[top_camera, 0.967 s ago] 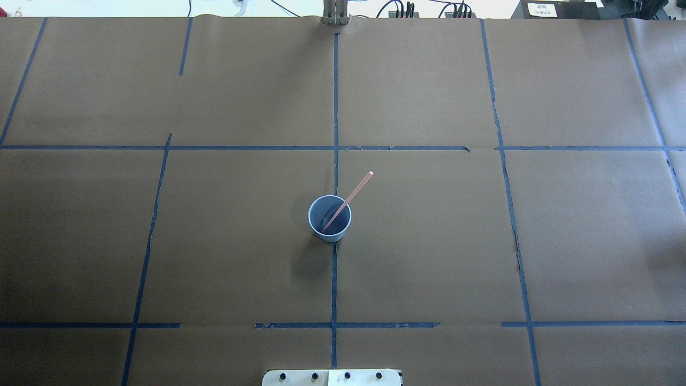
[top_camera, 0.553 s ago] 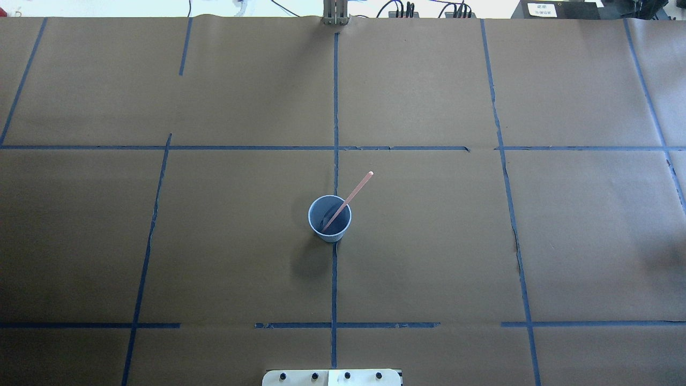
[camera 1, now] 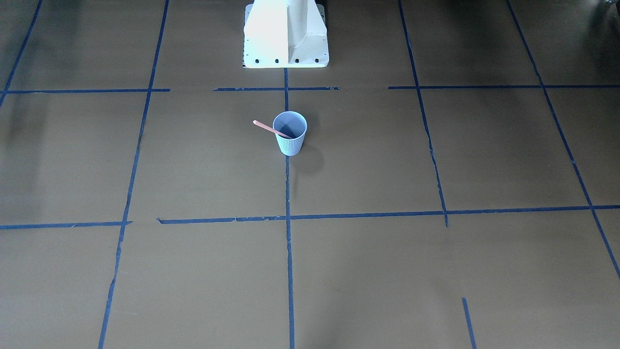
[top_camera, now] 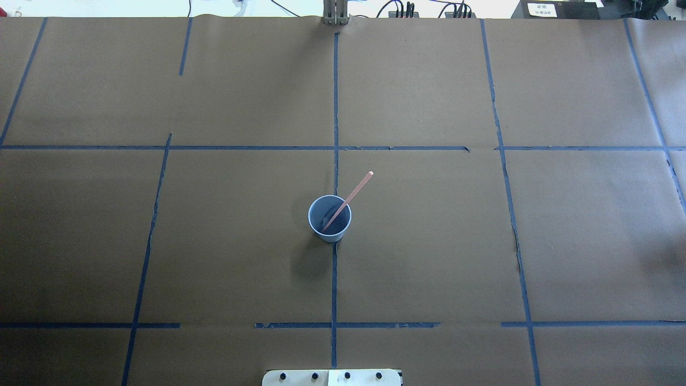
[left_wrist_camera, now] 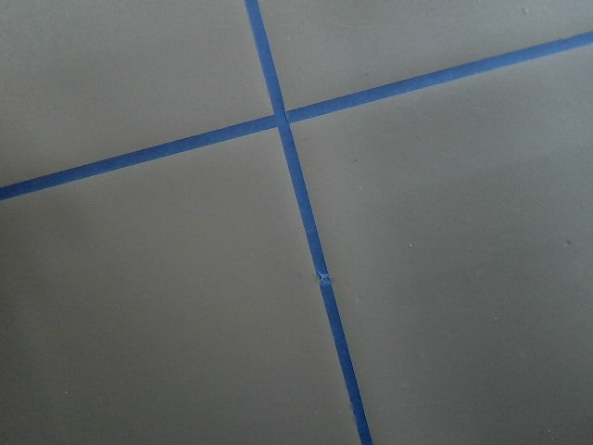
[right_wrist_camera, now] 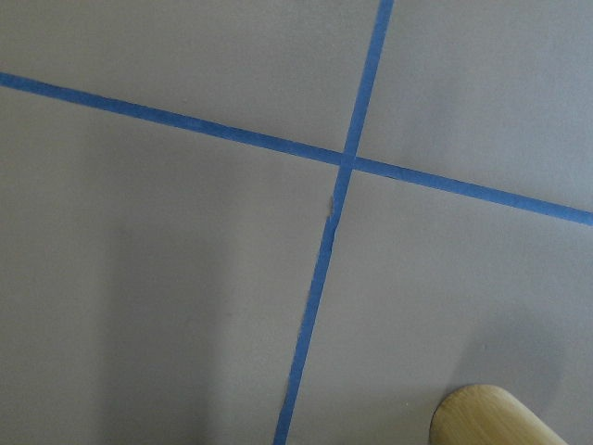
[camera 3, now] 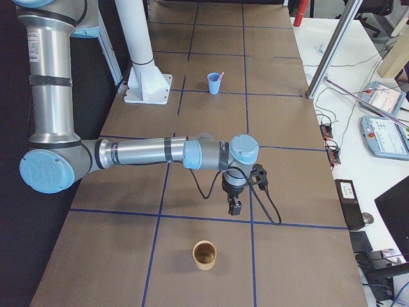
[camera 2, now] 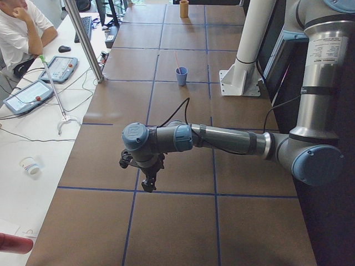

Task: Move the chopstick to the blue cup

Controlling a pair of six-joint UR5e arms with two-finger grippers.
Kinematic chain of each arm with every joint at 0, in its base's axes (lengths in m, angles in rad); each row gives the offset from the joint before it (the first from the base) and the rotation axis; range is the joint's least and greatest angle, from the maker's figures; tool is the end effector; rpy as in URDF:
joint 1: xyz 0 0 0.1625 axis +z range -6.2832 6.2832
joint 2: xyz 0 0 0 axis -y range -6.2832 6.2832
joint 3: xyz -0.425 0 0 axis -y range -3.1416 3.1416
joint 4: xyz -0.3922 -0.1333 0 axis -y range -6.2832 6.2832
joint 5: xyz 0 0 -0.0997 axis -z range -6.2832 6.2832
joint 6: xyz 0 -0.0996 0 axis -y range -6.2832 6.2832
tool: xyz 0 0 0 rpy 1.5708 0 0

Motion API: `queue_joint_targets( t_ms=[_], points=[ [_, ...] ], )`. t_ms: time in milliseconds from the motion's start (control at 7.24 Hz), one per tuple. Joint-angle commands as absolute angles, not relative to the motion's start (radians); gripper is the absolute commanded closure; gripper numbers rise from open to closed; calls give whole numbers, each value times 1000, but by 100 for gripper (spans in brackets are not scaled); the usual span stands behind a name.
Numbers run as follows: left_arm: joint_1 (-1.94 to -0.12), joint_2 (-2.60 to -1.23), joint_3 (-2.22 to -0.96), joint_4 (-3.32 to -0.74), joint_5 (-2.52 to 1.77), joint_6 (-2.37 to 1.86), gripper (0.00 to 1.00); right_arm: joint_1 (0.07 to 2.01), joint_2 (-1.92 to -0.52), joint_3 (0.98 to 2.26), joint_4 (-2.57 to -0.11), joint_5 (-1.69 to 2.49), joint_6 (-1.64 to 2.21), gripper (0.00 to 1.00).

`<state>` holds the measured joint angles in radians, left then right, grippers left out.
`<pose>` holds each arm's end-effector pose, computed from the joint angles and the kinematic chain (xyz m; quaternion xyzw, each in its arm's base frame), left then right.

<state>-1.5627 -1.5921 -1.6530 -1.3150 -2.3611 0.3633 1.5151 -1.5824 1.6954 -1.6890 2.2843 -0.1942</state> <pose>-0.0586 -0.4876 0.6313 -0.0013 0.3902 0.1411 0.9098 0.0411 -0.4871 0.6191 0.0217 -0.3486 -0.1159 0.9298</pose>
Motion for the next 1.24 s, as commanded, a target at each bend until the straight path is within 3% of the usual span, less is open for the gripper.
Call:
queue_joint_targets(
  t_ms=[0,1106],
  points=[
    [-1562,-1574,-1649,-1382,-2362,364,0,1514,-1580,1694,-1655,2284,-192,0],
    [-1563,-1540,-1720,-1399,-2359,356,0,1514,-1578,1750,-1657,2334,-192,0]
  ],
)
